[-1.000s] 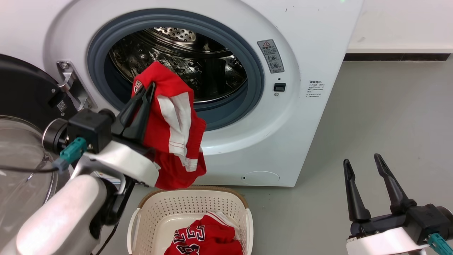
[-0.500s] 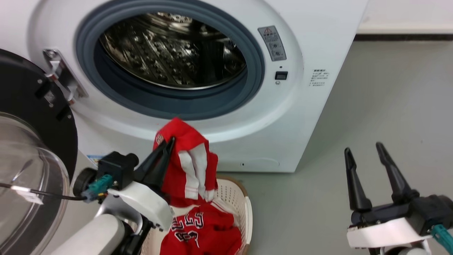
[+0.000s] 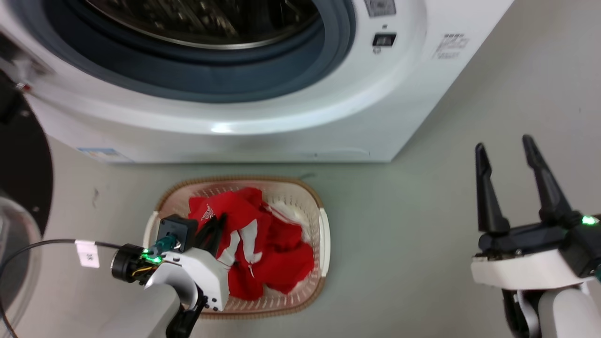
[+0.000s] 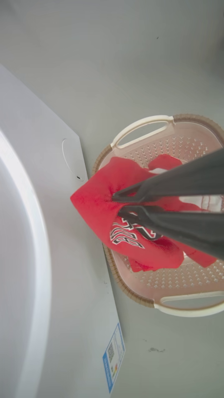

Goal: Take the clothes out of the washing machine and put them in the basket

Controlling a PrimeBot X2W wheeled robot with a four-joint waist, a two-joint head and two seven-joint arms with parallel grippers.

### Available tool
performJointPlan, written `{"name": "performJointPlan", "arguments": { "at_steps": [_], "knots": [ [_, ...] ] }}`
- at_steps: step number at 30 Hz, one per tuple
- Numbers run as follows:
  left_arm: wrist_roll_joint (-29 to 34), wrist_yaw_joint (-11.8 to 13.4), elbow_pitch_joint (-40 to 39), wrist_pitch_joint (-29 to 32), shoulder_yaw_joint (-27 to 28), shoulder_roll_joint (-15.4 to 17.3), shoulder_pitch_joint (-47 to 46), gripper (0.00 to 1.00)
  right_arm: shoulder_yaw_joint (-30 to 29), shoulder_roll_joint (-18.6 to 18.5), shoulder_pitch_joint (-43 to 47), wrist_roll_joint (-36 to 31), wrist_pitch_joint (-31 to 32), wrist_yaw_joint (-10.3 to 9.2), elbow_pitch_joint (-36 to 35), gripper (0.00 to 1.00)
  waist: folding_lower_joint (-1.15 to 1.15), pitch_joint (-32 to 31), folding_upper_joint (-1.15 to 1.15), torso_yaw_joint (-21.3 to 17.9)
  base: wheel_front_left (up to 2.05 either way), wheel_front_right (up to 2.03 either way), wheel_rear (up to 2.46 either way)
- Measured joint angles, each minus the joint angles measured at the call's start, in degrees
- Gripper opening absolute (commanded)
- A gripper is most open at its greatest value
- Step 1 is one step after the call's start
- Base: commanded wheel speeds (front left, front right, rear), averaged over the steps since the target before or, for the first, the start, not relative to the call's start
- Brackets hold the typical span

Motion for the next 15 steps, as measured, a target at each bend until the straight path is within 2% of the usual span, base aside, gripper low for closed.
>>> {"name": "performJointPlan", "arguments": {
  "at_steps": [2, 3, 7, 10, 11, 15],
  "knots": [
    [-0.7, -1.7, 4.9, -0.4, 0.1, -2.1, -1.5, 0.00, -0.5, 0.0, -1.1, 0.0, 0.0, 0.00, -0.2, 1.00, 0.00, 2.3, 0.00, -0.3, 0.00, 0.00, 0.00],
    [-1.5, -3.7, 9.5, -0.5, -0.1, -4.1, -3.1, 0.00, -1.0, 0.0, -2.3, 0.0, 0.0, 0.00, -0.5, 1.00, 0.00, 4.6, 0.00, -0.6, 0.00, 0.00, 0.00],
    [-1.8, -6.6, 19.9, -0.1, -0.5, -7.4, -7.5, 0.00, -1.4, 0.0, -4.3, 0.0, 0.0, 0.00, -1.0, 1.00, 0.00, 9.1, 0.00, -1.3, 0.00, 0.00, 0.00],
    [-2.0, -7.4, 24.5, 0.2, -0.6, -9.0, -9.6, 0.00, -1.5, 0.0, -5.2, 0.1, 0.0, 0.00, -1.2, 1.00, 0.00, 11.3, 0.00, -1.7, 0.00, 0.00, 0.00],
    [-1.9, -8.2, 28.9, 0.5, -1.1, -10.2, -11.4, 0.00, -1.5, 0.0, -5.9, 0.3, 0.0, 0.00, -1.5, 1.00, 0.00, 13.3, 0.00, -2.1, 0.00, 0.00, 0.00],
    [-1.7, -9.7, 34.2, 0.7, -1.4, -11.6, -13.8, 0.00, -1.9, 0.0, -6.8, 0.7, 0.0, 0.00, -1.9, 1.00, 0.00, 16.0, 0.00, -3.0, 0.00, 0.00, 0.00]
  ]
}}
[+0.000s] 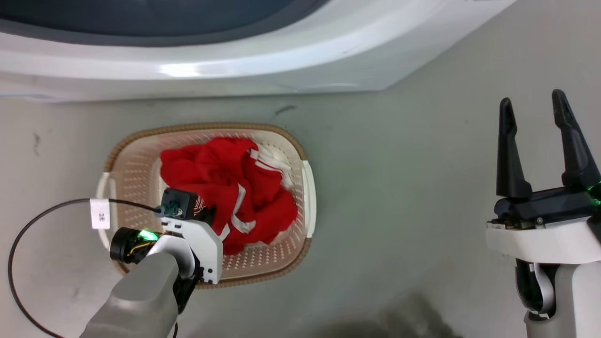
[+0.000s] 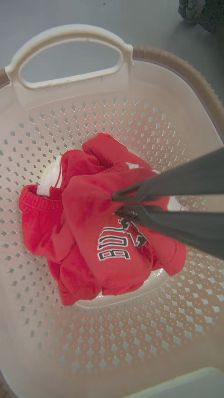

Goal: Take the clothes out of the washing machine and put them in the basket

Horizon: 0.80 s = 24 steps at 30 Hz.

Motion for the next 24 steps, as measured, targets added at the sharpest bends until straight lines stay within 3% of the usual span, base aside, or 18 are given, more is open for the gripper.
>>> {"name": "performJointPlan", "arguments": {
  "at_steps": [11, 12, 13, 24],
  "knots": [
    [1.4, -2.0, 10.5, 1.3, -2.6, -2.9, -4.7, 0.00, -0.6, 0.0, -1.8, 0.7, 0.0, 0.00, -0.5, 1.00, 0.00, 6.3, 0.00, -2.6, 0.00, 0.00, 0.00],
    [1.4, -2.0, 10.8, 1.1, -2.7, -3.1, -5.0, 0.56, -0.6, 0.0, -2.0, 0.7, 0.0, 0.00, -0.5, 1.00, 0.00, 6.4, 0.00, -2.7, 0.00, 0.00, 0.00],
    [1.6, -2.0, 10.9, 0.7, -2.9, -3.3, -5.3, 1.00, -0.6, 0.0, -2.0, 0.7, 0.0, 0.00, -0.5, 1.00, 0.00, 6.5, 0.00, -2.7, 0.00, 0.00, 0.00],
    [0.7, -2.5, 12.2, -2.3, -2.5, -4.4, -3.6, 1.00, 0.3, 0.0, -1.4, 0.3, 0.0, 0.00, 1.9, 1.00, -0.01, 1.5, 0.00, -1.8, 0.00, 0.00, 0.00]
  ]
}}
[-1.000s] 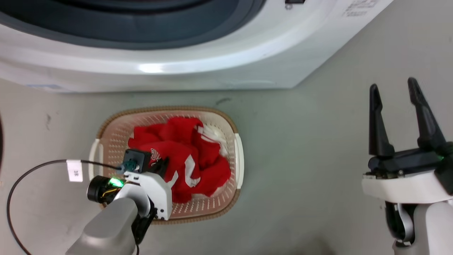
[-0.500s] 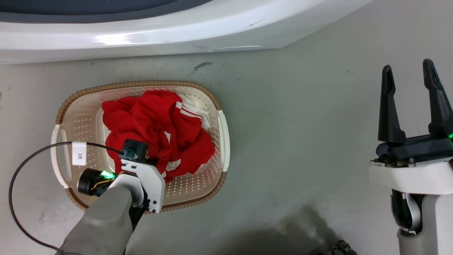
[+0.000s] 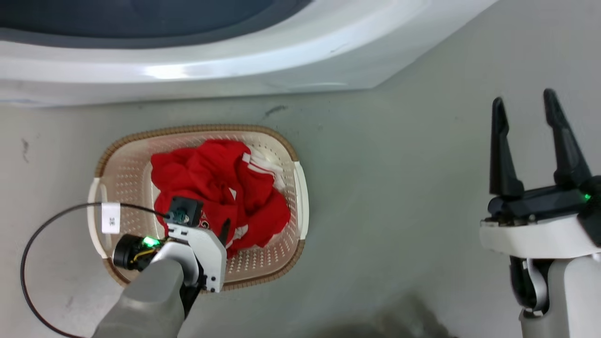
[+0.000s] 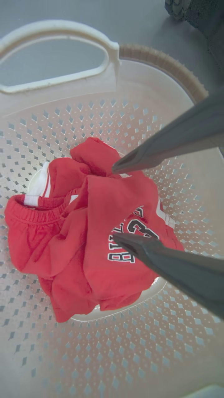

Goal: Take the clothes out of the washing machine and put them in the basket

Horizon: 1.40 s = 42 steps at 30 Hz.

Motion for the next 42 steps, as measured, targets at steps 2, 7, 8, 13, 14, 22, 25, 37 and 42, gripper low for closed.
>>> {"name": "performJointPlan", "arguments": {
  "at_steps": [2, 7, 8, 13, 14, 22, 25, 37, 42],
  "knots": [
    [-0.3, 0.0, -0.1, -0.5, 0.5, -0.5, 1.0, 1.00, 0.2, 0.0, 0.9, 0.0, 0.0, 0.00, 0.6, 1.00, 0.00, -1.6, 0.00, 0.2, 0.00, 0.00, 0.00],
    [-1.1, 1.2, -2.8, -0.9, 3.2, -0.6, 3.0, 1.00, 0.3, 0.0, 2.9, -0.9, 0.0, 0.00, 1.8, 1.00, -0.01, -5.8, 0.00, 1.0, 0.00, 0.00, 0.00],
    [-0.9, 1.9, -4.7, -0.9, 4.1, -0.3, 3.2, 1.00, 0.5, 0.0, 3.2, -1.1, 0.0, 0.00, 2.1, 1.00, -0.01, -6.7, 0.00, 1.2, 0.00, 0.00, 0.00],
    [1.7, 5.1, -12.7, -1.0, 9.7, 0.9, 7.1, 1.00, 0.5, 0.0, 5.0, -1.6, 0.0, 0.00, 3.2, 1.00, -0.01, -11.1, 0.00, 2.2, 0.00, 0.00, 0.00],
    [2.5, 5.8, -14.3, -1.0, 11.0, 1.1, 8.1, 1.00, 0.4, 0.0, 5.3, -1.6, 0.0, 0.00, 3.4, 1.00, -0.01, -11.9, 0.00, 2.5, 0.00, 0.00, 0.00],
    [10.9, 10.0, -27.4, -1.0, 23.9, 1.3, 17.2, 1.00, 0.7, 0.0, 8.3, -1.6, 0.0, 0.00, 4.8, 1.00, -0.02, -18.9, 0.00, 3.9, 0.00, 0.00, 0.00],
    [14.6, 10.7, -32.6, -1.0, 29.0, 0.6, 21.2, 1.00, 0.7, 0.0, 9.6, -1.6, 0.0, 0.00, 5.1, 1.00, -0.02, -21.5, 0.00, 4.3, 0.00, 0.00, 0.00],
    [28.3, 11.1, -50.7, -1.0, 43.6, -4.9, 34.7, 1.00, 0.3, 0.0, 14.3, -1.9, 0.0, 0.00, 6.1, 1.00, -0.02, -30.3, 0.00, 5.7, 0.00, 0.00, 0.00],
    [33.4, 11.3, -56.6, -1.0, 46.3, -6.1, 38.5, 1.00, 0.2, 0.0, 16.2, -1.5, 0.0, 0.00, 6.3, 1.00, -0.02, -33.3, 0.00, 6.2, 0.00, 0.00, 0.00]
  ]
}}
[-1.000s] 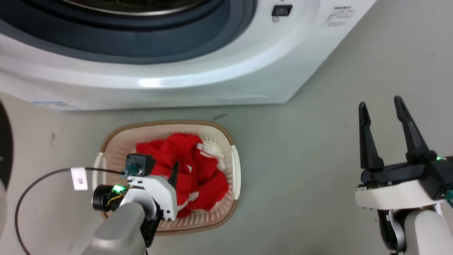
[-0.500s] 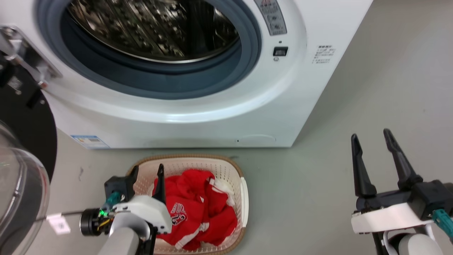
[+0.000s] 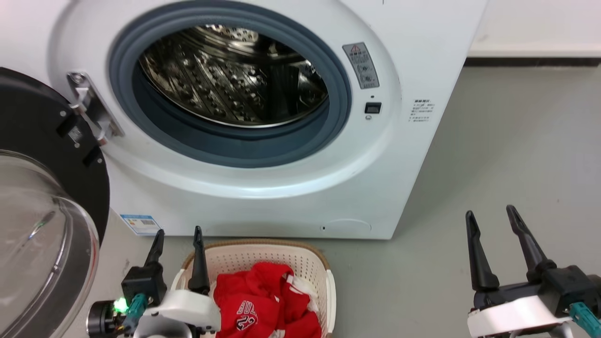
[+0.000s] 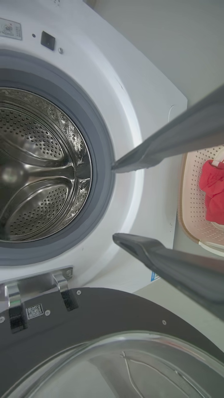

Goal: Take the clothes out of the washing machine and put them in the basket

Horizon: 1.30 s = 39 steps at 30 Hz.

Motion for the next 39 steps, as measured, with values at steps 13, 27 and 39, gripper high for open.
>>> {"name": "performJointPlan", "arguments": {
  "at_steps": [13, 27, 39],
  "knots": [
    [5.6, -0.6, -10.2, 0.0, 2.8, -1.6, 7.7, 1.00, 0.2, 0.0, 3.4, 0.7, 0.0, 0.00, -0.2, 1.00, 0.00, -5.6, 0.00, 0.3, 0.00, 0.00, 0.00],
    [6.4, -1.6, -10.2, 0.0, 3.6, -2.0, 9.6, 1.00, 1.0, 0.0, 5.5, 1.5, 0.0, 0.00, -0.5, 1.00, 0.01, -7.8, 0.00, 0.2, 0.00, 0.00, 0.00],
    [6.5, -2.1, -8.2, 0.2, 3.9, -2.2, 10.2, 0.00, 1.3, 0.0, 5.7, 1.7, 0.1, 0.00, 0.9, 0.00, 0.01, -7.9, 0.00, -0.1, 0.00, 0.00, 0.00]
  ]
}}
